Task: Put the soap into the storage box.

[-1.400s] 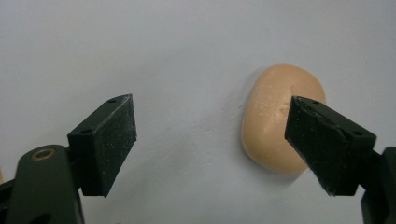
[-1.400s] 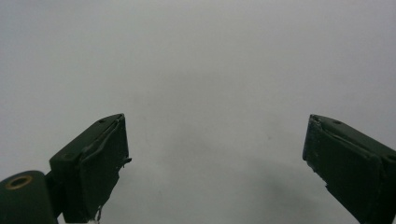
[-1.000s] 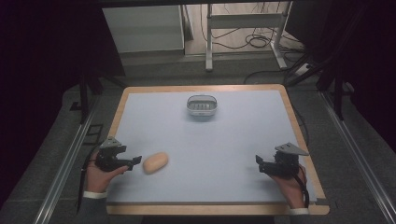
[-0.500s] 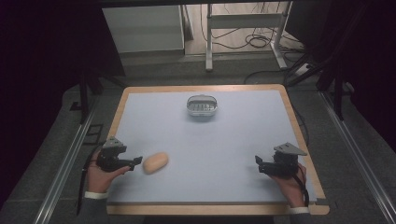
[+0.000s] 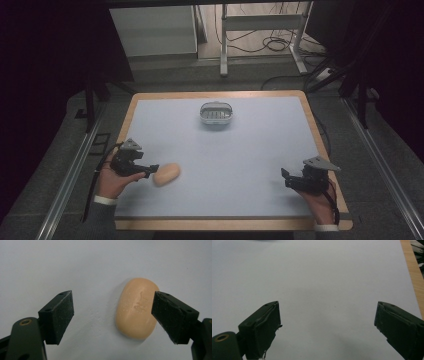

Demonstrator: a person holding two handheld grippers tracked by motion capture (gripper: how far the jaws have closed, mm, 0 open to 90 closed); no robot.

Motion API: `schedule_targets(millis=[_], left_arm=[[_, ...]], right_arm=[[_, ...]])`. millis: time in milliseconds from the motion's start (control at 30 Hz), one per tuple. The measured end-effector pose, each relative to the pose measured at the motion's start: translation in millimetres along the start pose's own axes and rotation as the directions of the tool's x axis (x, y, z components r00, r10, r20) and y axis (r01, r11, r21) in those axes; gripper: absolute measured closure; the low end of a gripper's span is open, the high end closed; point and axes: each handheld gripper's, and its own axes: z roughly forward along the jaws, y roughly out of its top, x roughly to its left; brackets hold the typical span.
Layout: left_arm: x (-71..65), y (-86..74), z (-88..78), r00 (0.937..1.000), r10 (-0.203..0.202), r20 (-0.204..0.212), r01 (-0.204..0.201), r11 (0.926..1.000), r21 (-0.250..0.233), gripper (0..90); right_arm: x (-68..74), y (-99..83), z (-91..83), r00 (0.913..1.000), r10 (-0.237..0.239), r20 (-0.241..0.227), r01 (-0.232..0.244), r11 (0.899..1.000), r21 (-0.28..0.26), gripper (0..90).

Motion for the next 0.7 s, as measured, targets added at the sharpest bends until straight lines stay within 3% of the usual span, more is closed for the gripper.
schedule_targets(millis=[367, 700], left_arm=[[-5.0, 11.2, 4.7, 0.9988, 0.042, 0.024, -0.042, 0.9987, 0.028, 18.0], [-11.8, 21.4, 26.7, 0.9941, 0.095, 0.053, -0.100, 0.9886, 0.112, 18.1]], right_arm=[[2.1, -1.2, 0.9, 0.9997, -0.016, -0.019, 0.016, 1.000, 0.006, 6.8], [4.3, -1.9, 1.8, 0.9994, -0.027, -0.020, 0.028, 1.000, 0.012, 6.8]])
